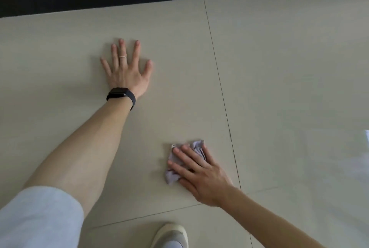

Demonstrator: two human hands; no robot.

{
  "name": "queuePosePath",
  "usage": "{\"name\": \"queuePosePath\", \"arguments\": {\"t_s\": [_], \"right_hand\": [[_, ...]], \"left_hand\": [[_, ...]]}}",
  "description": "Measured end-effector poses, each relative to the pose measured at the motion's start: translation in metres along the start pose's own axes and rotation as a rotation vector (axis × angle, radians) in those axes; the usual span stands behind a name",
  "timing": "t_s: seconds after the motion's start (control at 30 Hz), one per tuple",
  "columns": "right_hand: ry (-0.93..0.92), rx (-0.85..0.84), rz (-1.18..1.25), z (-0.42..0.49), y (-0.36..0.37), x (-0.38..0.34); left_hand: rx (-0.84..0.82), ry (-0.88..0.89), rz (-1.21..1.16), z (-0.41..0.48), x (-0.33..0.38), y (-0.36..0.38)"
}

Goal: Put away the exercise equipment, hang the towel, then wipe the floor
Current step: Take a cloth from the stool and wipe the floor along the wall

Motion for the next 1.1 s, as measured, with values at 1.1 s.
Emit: {"name": "queuePosePath", "arguments": {"t_s": [1.1], "right_hand": [[1.047,0.387,0.352,-0.026,-0.088,0.185]], "left_hand": [[-0.432,0.332,0.332,-0.25,0.029,0.03]]}}
Point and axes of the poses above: each hand's wrist, its own z-axis towards the middle knuckle, its own y-axis out of the palm, x = y × z, the point moved 10 cm from there along z, towards the middle knuckle, and after that the axes turned 9 degrees about z, right-handed, at the moved point
